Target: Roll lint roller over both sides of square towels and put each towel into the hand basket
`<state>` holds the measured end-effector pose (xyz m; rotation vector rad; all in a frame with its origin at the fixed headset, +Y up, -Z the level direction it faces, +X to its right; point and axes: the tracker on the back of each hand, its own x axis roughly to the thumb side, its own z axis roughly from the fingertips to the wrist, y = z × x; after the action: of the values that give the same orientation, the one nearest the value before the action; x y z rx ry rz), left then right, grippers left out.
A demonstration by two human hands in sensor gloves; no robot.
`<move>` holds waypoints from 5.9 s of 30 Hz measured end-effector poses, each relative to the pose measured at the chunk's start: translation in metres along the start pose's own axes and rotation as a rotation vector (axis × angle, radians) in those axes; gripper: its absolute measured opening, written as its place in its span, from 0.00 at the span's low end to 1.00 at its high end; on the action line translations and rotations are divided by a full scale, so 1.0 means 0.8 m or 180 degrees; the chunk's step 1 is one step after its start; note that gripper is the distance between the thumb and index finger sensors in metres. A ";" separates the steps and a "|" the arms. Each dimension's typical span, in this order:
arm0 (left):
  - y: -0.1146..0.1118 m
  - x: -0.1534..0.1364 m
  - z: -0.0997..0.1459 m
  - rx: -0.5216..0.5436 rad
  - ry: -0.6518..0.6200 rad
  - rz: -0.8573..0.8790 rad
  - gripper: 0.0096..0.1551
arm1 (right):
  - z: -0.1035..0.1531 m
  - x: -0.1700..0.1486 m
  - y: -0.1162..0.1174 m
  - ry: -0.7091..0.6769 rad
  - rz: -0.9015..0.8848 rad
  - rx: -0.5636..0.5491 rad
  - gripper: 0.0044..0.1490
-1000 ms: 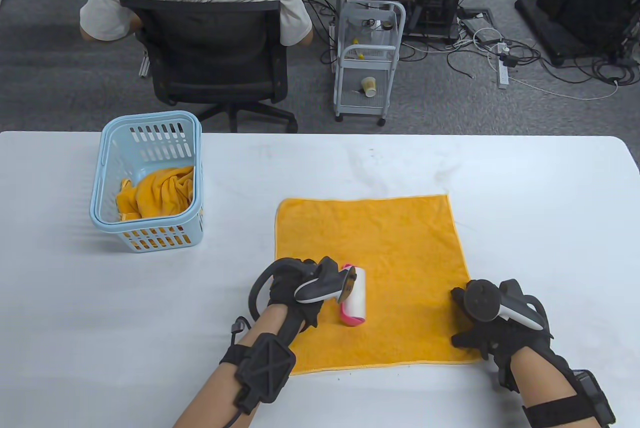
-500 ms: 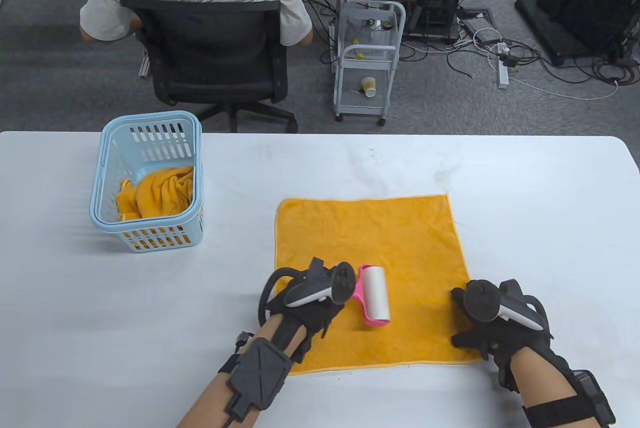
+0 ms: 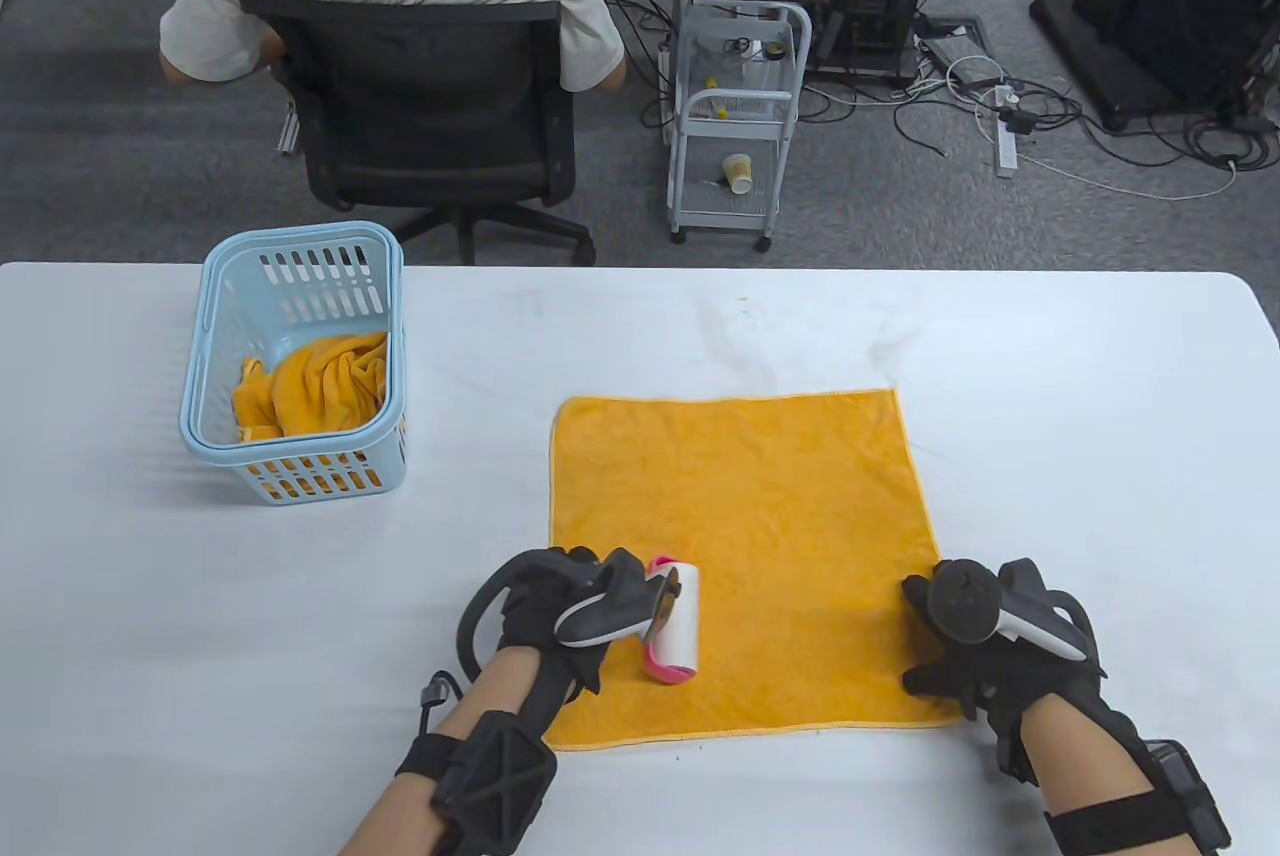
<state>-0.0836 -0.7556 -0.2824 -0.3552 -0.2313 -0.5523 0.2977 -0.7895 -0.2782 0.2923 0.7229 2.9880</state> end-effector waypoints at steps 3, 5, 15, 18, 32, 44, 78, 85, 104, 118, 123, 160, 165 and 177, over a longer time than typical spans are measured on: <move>-0.012 -0.028 0.009 -0.0050 0.0136 0.0059 0.25 | 0.000 0.000 0.000 -0.0002 0.0009 0.0003 0.64; -0.010 -0.034 0.015 -0.0092 -0.0015 0.0592 0.27 | 0.000 0.000 0.000 -0.0002 0.0009 0.0003 0.64; 0.054 0.096 0.021 0.0191 -0.1127 0.1506 0.34 | 0.000 0.000 0.000 0.0000 0.0004 0.0000 0.64; 0.053 0.120 0.014 0.0193 -0.1136 0.1260 0.34 | 0.000 0.000 0.001 0.0002 -0.0010 -0.0001 0.63; -0.032 -0.004 0.022 -0.0273 -0.0180 0.0635 0.23 | 0.000 0.000 0.000 -0.0001 0.0000 0.0018 0.64; -0.071 -0.096 0.042 -0.0076 -0.0160 0.2048 0.37 | 0.000 0.000 0.000 -0.0001 -0.0008 0.0028 0.64; -0.038 -0.052 0.078 0.0190 -0.0933 0.1651 0.25 | 0.044 0.006 -0.037 -0.0358 0.0075 0.0010 0.34; -0.064 0.017 0.063 -0.0220 -0.1147 0.0768 0.36 | 0.035 0.028 -0.017 -0.0057 0.0930 0.0246 0.50; -0.031 -0.037 0.077 0.0267 -0.0984 0.1077 0.17 | 0.037 -0.008 -0.050 -0.0225 -0.0170 -0.0008 0.24; 0.162 -0.226 0.260 0.2147 -0.0246 0.1600 0.18 | 0.225 0.000 -0.294 -0.1314 -0.1243 -0.1377 0.27; 0.190 -0.260 0.260 0.2187 -0.0150 0.1802 0.18 | 0.228 -0.005 -0.337 -0.1352 -0.1507 -0.1409 0.27; -0.046 -0.166 0.000 -0.0050 0.0484 0.1820 0.49 | -0.054 -0.004 -0.061 0.0328 -0.0481 -0.0399 0.54; -0.089 -0.187 0.031 -0.0352 0.0699 0.1558 0.59 | -0.032 0.014 -0.039 0.0175 -0.0078 0.0041 0.63; -0.150 -0.191 0.021 -0.0576 0.1161 0.1549 0.31 | -0.022 0.013 -0.011 0.0182 0.0210 0.0113 0.64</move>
<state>-0.2782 -0.7727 -0.2822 -0.4608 0.2564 -0.1488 0.2845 -0.7885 -0.2959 0.2376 0.7878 3.0600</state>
